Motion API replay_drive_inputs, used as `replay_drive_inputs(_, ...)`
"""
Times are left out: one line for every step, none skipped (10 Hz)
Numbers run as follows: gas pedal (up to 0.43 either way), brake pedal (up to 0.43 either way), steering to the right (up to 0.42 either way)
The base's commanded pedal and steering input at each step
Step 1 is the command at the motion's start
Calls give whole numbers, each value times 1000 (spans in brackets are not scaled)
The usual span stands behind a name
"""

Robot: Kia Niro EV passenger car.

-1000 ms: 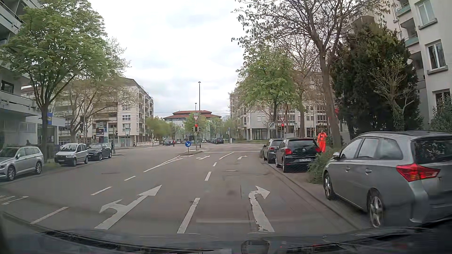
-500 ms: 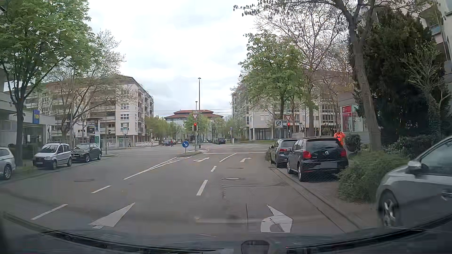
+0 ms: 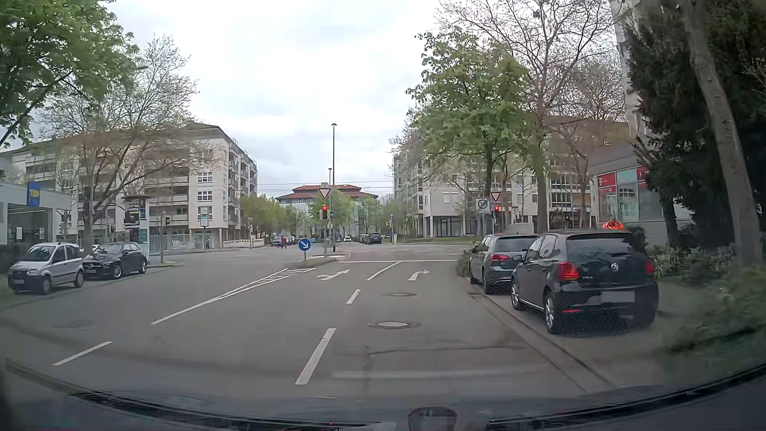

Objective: Follow the waypoints while adhering to traffic rules and regulations

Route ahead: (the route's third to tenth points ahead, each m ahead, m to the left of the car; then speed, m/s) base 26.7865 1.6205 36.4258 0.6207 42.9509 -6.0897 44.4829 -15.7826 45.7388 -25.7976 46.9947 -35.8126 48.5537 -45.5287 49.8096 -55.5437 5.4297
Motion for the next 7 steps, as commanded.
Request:
replay_drive_inputs(0,0,5)
replay_drive_inputs(0,0,5)
replay_drive_inputs(0,0,6)
replay_drive_inputs(0,0,7)
replay_drive_inputs(0,0,7)
replay_drive_inputs(0,0,7)
replay_drive_inputs(0,0,8)
